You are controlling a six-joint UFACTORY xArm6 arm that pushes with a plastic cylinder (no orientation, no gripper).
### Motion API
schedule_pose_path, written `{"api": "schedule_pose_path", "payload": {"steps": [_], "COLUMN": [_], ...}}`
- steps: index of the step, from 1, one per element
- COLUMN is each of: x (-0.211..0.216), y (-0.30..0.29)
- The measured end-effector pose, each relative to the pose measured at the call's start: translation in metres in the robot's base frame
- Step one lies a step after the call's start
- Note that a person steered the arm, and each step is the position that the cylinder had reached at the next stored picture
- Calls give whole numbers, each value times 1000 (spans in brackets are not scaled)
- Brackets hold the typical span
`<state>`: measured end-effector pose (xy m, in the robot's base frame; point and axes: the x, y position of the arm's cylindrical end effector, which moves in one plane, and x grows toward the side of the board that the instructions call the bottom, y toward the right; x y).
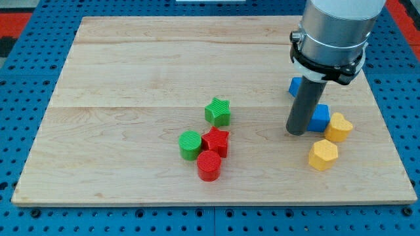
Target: Make a group of red blocks and green blocks
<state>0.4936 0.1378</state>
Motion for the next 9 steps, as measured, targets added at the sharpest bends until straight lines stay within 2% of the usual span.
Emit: {"api": "schedule_pose_path", "payload": {"steps": [3, 5, 7, 8, 9], "x": [19, 24, 95, 115, 96], "y": [-5, -86, -98, -124, -135]}}
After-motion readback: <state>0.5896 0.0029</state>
